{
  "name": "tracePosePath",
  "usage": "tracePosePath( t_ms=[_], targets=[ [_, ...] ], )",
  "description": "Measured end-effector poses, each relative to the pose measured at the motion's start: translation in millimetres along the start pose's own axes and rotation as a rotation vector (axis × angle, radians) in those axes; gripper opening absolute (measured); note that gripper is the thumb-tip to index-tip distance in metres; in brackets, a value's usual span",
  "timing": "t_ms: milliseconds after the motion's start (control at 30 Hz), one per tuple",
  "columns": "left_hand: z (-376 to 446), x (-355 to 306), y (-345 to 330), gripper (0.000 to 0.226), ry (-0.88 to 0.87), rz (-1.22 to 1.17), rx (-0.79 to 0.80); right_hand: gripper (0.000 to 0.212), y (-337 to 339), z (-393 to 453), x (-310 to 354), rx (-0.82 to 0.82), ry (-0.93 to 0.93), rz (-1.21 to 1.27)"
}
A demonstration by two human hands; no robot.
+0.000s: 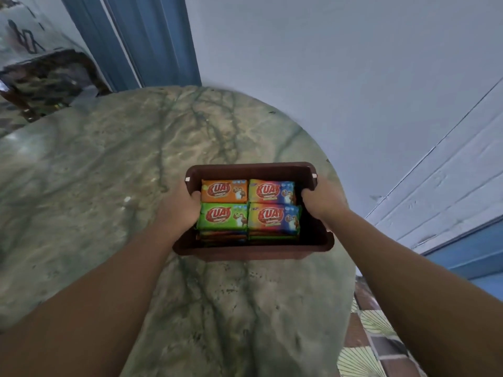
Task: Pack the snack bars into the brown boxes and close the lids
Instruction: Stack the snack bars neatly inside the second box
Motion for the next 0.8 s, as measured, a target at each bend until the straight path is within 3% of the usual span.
tracePosePath(
  t_ms=[200, 567, 800],
  targets=[
    [-23.0, 17.0, 4.6, 0.031, -0.054, 0.011, 0.002, 0.028, -6.7, -33.0, -14.5, 0.011, -0.014, 0.110],
    [-70.8, 49.9, 5.3, 0.030, -0.032, 0.007, -0.050, 0.029, -10.2, -74.4, -17.4, 0.066, 0.040, 0.058],
    [-76.9, 71.4, 7.7, 0.031, -0.035, 0.020, -0.017, 0.029, -21.3, -102.7, -15.8, 0.022, -0.026, 0.056]
  ],
)
Point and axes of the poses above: each hand's wrist, its own z-axis towards the middle knuckle, its own y-axis out of the back of the hand, x = y × z, the point moved 2 cm from there along z, towards the middle knuckle, and after that the axes turned 8 degrees about z, right-handed, at the moved point
